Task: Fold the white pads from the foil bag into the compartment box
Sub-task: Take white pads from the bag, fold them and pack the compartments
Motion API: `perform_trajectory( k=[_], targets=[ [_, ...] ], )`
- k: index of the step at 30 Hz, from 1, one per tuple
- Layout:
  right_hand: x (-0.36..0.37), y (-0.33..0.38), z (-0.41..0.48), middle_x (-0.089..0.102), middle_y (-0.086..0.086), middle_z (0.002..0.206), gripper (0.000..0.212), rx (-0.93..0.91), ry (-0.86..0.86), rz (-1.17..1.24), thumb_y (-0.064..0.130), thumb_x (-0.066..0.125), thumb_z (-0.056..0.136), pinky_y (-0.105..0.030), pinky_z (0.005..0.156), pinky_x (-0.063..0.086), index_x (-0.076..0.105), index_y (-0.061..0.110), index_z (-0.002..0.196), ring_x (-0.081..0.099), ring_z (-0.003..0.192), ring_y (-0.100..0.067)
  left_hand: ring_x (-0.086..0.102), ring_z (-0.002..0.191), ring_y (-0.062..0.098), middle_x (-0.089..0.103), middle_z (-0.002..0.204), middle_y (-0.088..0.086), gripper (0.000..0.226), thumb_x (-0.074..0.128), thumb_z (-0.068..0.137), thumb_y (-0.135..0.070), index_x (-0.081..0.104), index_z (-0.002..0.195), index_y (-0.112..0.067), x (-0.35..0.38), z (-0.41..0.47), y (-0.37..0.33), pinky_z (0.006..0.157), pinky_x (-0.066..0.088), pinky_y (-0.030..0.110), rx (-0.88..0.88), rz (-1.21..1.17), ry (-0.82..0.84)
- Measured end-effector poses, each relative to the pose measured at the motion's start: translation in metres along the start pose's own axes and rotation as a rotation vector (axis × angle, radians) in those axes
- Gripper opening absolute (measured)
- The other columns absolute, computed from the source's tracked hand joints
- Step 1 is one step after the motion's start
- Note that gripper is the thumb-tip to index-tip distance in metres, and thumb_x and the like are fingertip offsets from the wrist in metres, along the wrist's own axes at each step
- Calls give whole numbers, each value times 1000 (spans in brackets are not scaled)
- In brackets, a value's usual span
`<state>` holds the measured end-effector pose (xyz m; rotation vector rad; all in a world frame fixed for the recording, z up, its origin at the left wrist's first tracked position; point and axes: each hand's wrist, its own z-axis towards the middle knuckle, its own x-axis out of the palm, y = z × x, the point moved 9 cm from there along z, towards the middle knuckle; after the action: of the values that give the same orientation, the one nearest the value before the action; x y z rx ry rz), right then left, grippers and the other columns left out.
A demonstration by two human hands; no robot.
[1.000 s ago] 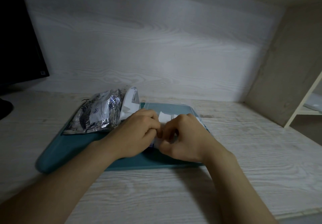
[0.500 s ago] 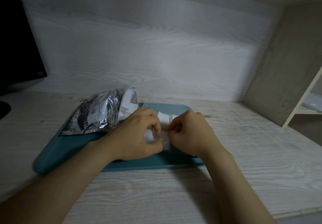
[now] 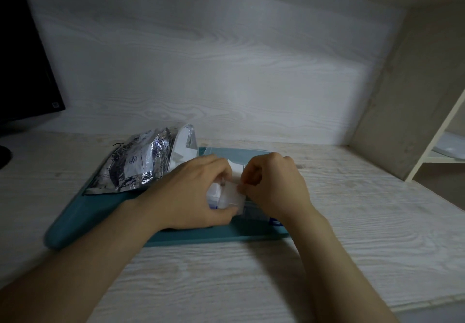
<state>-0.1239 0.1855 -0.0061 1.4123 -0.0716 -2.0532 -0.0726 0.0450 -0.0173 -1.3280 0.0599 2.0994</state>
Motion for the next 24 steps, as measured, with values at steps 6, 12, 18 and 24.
perform_trajectory(
  k=[6, 12, 18, 24],
  targets=[
    [2, 2, -1, 66, 17, 74, 8, -29, 17, 8, 33, 84, 87, -20, 59, 44, 77, 30, 84, 55, 66, 2, 58, 75, 5, 59, 80, -17, 14, 47, 87, -35, 60, 85, -30, -17, -1, -4, 64, 52, 33, 3, 6, -87],
    [-7, 29, -9, 72, 14, 69, 23, -192, -5, 145, 30, 57, 79, -30, 61, 58, 80, 27, 79, 65, 62, -7, 57, 64, 13, 62, 70, -13, 22, 43, 84, -17, 61, 80, -28, -23, -1, 2, 61, 51, 37, -7, 98, -129],
    [17, 43, -14, 75, 9, 74, 36, -286, 177, 51, 38, 45, 76, -31, 71, 59, 80, 27, 80, 66, 66, -11, 51, 65, 12, 55, 68, -16, 25, 42, 83, -12, 57, 75, -30, -28, 1, 3, 66, 46, 33, 7, 115, -156],
    [4, 44, -13, 72, 8, 71, 33, -302, -1, 58, 31, 45, 82, -36, 60, 56, 78, 25, 82, 62, 61, -13, 48, 81, 12, 59, 73, -12, 25, 47, 86, -12, 69, 75, -18, -47, 0, 3, 81, 39, 22, 50, 94, -380]
  ],
)
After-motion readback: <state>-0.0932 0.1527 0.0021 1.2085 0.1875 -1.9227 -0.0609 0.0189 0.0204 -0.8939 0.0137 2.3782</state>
